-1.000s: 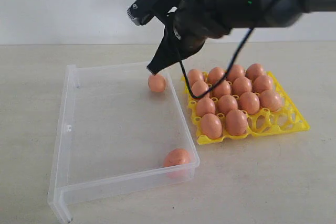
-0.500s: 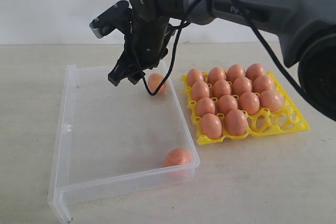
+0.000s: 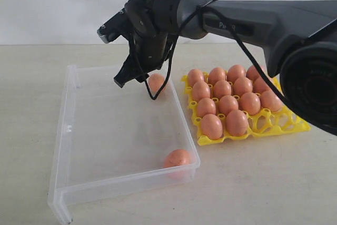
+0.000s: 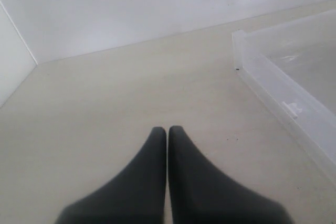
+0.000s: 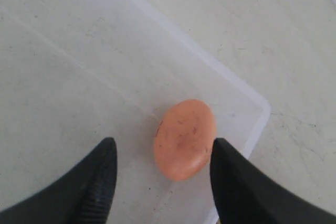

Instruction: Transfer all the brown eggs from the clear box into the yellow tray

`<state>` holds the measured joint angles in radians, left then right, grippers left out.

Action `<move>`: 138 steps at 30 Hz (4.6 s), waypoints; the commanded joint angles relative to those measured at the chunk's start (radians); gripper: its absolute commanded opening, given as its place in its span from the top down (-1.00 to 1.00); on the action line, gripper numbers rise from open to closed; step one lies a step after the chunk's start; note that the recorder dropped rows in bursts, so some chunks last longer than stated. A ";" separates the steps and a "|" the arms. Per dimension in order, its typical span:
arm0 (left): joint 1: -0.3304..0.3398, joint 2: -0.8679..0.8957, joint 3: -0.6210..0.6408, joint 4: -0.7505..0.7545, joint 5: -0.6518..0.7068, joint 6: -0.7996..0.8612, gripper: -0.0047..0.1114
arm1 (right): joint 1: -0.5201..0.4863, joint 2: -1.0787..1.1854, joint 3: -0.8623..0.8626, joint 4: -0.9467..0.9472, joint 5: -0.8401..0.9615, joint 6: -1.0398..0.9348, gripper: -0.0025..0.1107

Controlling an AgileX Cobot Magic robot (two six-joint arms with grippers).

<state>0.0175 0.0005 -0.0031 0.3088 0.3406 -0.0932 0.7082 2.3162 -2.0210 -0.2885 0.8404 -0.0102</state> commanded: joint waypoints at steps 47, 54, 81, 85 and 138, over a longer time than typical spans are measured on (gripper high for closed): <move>-0.004 -0.001 0.003 -0.002 -0.004 -0.005 0.90 | -0.032 0.159 -0.005 -0.128 -0.203 0.248 0.04; -0.004 -0.001 0.003 -0.002 -0.004 -0.005 0.90 | -0.030 0.159 -0.005 -0.113 -0.206 0.297 0.96; -0.004 -0.001 0.003 -0.002 -0.004 -0.005 0.90 | -0.037 -0.334 0.961 0.198 -1.343 0.140 0.96; -0.004 -0.001 0.003 -0.002 -0.004 -0.005 0.90 | -0.062 -0.355 1.081 0.188 -1.473 0.221 0.96; -0.004 -0.001 0.003 -0.002 -0.004 -0.005 0.90 | -0.081 -0.349 0.612 -1.456 -1.134 1.460 0.96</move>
<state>0.0175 0.0005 -0.0031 0.3088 0.3388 -0.0932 0.6110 1.9726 -1.4012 -1.7332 -0.3582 1.6906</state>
